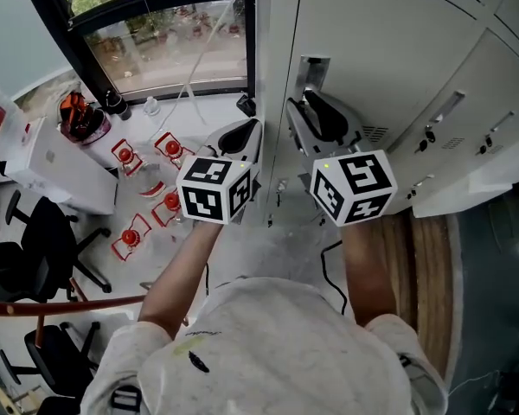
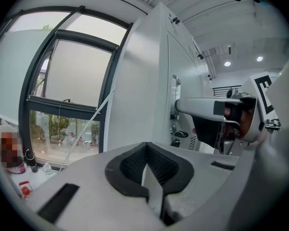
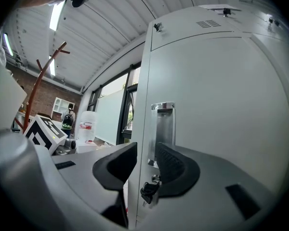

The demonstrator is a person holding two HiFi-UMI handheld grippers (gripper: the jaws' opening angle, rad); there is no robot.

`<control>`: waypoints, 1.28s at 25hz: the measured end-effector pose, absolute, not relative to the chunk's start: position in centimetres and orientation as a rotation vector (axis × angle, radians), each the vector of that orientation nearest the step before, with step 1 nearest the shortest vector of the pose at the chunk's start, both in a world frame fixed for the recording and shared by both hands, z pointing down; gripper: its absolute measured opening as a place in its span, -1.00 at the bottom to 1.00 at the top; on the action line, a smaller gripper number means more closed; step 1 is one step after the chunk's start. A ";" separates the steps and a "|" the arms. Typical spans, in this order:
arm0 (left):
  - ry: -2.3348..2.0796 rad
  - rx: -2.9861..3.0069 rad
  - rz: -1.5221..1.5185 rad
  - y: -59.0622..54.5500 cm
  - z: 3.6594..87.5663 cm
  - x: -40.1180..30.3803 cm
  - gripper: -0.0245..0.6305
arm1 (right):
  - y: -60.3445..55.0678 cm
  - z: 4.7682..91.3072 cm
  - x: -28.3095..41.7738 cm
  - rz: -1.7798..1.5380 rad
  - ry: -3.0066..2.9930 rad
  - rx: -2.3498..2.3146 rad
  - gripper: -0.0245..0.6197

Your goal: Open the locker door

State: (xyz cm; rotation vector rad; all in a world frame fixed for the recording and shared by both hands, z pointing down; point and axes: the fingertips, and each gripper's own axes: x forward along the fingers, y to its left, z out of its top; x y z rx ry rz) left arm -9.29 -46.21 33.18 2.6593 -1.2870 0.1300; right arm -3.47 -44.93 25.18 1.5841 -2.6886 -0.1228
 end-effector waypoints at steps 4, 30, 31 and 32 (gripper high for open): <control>-1.245 2.676 0.128 -46.5 33.3 -9.5 -0.91 | -45.4 25.0 -3.8 -0.132 -2.657 1.620 -0.53; -1.066 2.761 0.129 -47.3 33.8 -9.8 -0.91 | -45.9 24.9 -5.2 -0.092 -2.621 1.769 -0.42; -1.060 2.762 0.130 -47.2 33.8 -9.7 -0.91 | -45.8 24.9 -5.2 -0.092 -2.620 1.774 -0.42; -1.053 2.765 0.132 -47.1 33.8 -9.7 -0.91 | -45.6 24.9 -5.1 -0.091 -2.619 1.779 -0.42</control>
